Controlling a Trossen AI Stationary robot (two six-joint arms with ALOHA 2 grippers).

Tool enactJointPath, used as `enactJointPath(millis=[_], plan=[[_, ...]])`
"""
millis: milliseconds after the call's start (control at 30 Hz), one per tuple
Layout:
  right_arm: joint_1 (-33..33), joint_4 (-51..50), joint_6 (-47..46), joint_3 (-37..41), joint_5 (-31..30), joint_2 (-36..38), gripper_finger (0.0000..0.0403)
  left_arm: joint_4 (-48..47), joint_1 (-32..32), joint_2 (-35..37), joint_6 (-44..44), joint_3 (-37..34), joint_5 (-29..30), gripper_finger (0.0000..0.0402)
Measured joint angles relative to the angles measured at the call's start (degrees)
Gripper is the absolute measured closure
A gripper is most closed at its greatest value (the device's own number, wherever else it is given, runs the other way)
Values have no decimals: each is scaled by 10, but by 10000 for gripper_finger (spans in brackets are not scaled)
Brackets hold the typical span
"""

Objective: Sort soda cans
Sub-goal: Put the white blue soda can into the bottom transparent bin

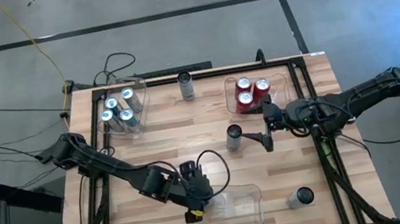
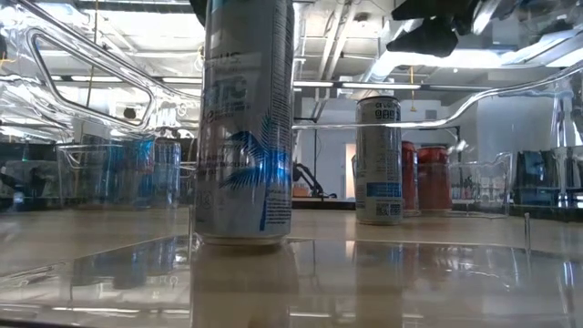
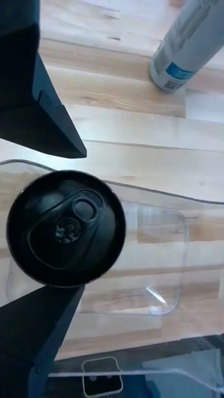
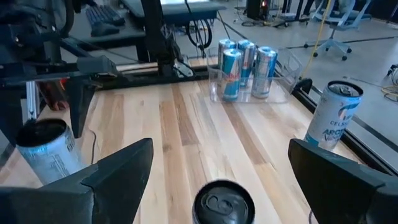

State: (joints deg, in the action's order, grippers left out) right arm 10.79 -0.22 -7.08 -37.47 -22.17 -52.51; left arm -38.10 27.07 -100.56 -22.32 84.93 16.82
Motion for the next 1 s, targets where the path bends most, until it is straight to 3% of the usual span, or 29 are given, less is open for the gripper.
enactJointPath(millis=[567, 1000], plan=[[-38, 21, 81, 0, -2, -88, 11, -1, 0, 74, -5, 0, 21, 72], [-58, 3, -20, 0, 43, -148, 3, -21, 1, 134, 28, 0, 230, 72]])
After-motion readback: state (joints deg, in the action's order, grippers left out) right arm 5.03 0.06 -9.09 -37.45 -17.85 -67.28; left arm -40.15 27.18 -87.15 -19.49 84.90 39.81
